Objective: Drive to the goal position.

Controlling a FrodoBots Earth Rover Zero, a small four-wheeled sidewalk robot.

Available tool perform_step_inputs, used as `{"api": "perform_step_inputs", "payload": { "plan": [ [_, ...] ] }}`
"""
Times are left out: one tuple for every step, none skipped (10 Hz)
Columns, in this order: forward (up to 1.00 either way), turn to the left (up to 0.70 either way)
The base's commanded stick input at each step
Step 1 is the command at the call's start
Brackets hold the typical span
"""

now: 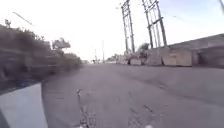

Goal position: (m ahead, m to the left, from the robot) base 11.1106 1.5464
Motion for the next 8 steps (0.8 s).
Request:
{"api": "perform_step_inputs", "payload": {
  "plan": [
    [0.7,-0.09],
    [0.7,0.0],
    [0.7,0.0],
    [0.7,0.0],
    [0.7,0.0],
    [0.7,0.0],
    [0.7,0.0],
    [0.7,0.0]
  ]
}}
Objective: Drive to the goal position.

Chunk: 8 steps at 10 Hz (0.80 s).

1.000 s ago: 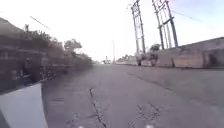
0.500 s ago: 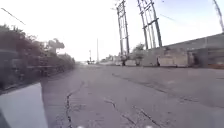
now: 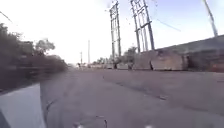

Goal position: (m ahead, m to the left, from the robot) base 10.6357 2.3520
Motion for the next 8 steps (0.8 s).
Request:
{"api": "perform_step_inputs", "payload": {
  "plan": [
    [0.7,0.0],
    [0.7,0.05],
    [0.7,0.15],
    [0.7,0.26],
    [0.7,0.0],
    [0.7,0.0],
    [0.7,0.0],
    [0.7,0.0]
  ]
}}
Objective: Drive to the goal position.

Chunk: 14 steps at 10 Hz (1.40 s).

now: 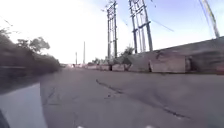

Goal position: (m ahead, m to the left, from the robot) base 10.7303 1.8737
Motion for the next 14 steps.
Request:
{"api": "perform_step_inputs", "payload": {
  "plan": [
    [0.7,0.0],
    [0.7,0.0],
    [0.7,0.0],
    [0.7,0.27],
    [0.7,0.27],
    [0.7,0.27],
    [0.7,0.0],
    [0.7,0.0],
    [0.7,0.0],
    [0.7,0.0],
    [0.7,0.0],
    [0.7,0.0],
    [0.7,0.0],
    [0.7,0.0]
  ]
}}
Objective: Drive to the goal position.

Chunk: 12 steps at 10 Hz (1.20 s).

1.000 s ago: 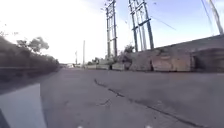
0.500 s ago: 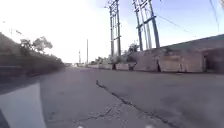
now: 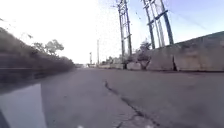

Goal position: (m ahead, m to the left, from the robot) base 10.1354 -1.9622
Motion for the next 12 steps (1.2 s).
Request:
{"api": "perform_step_inputs", "payload": {
  "plan": [
    [0.7,0.2],
    [0.7,0.09],
    [0.7,0.0],
    [0.7,0.0],
    [0.7,0.0],
    [0.55,0.0],
    [0.28,0.0],
    [0.01,0.0],
    [0.0,0.0],
    [0.0,0.0],
    [0.7,0.0],
    [0.7,0.0]
  ]
}}
